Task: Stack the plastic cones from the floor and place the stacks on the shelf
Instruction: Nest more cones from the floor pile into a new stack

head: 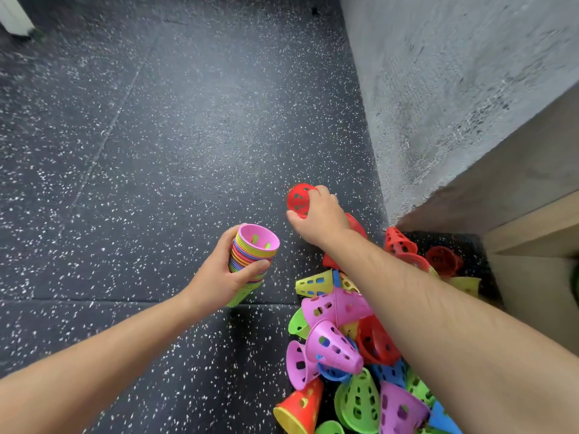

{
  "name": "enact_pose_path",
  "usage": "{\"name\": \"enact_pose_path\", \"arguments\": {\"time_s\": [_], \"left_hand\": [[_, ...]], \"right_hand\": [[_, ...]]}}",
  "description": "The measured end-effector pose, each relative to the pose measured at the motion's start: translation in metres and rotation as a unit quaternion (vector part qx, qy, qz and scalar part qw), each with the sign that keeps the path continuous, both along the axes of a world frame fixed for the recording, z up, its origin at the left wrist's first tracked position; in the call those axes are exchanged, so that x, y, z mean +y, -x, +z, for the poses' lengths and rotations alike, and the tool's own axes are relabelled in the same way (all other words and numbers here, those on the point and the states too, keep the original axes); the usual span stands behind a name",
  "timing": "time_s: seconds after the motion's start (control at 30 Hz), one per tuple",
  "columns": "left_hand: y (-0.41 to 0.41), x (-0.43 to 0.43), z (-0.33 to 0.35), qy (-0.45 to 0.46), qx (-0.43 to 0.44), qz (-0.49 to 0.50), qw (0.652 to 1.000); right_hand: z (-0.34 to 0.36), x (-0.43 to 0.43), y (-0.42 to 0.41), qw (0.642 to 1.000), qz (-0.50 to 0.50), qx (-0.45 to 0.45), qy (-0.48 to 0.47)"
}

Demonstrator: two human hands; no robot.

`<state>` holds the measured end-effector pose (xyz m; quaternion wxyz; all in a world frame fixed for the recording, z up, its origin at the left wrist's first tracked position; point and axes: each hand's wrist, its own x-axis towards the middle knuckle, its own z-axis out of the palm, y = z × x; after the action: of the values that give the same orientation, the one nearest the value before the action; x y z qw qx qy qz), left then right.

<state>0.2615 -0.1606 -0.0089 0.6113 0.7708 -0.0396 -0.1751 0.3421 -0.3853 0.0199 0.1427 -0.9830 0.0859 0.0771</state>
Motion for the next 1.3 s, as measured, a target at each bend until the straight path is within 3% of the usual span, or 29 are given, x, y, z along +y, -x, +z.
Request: {"name": "enact_pose_path", "arguments": {"time_s": [0.17,0.3,0.5,0.63,1.2,1.3], "left_hand": [[0.008,-0.004,0.001,0.001,-0.004,-0.013,1.000],[0.016,-0.008,0.003,0.000,-0.001,-0.019,1.000],[0.037,-0.013,0.010,0.019,0.003,-0.035,0.999],[0.049,-0.013,0.013,0.015,0.006,-0.051,0.999],[0.050,-0.032,0.019,-0.042,-0.042,-0.124,0.990],[0.047,-0.040,0.016,-0.041,-0.028,-0.105,0.993]], "right_hand": [[0.031,0.005,0.032,0.975,-0.056,-0.135,-0.168],[0.050,0.018,0.062,0.946,-0.090,-0.139,-0.279],[0.049,0.030,0.104,0.968,-0.013,0.013,-0.251],[0.046,0.031,0.125,0.962,0.021,0.112,-0.249],[0.039,0.003,0.141,0.962,0.056,0.119,-0.239],[0.033,-0.006,0.133,0.974,0.053,0.065,-0.209]]}}
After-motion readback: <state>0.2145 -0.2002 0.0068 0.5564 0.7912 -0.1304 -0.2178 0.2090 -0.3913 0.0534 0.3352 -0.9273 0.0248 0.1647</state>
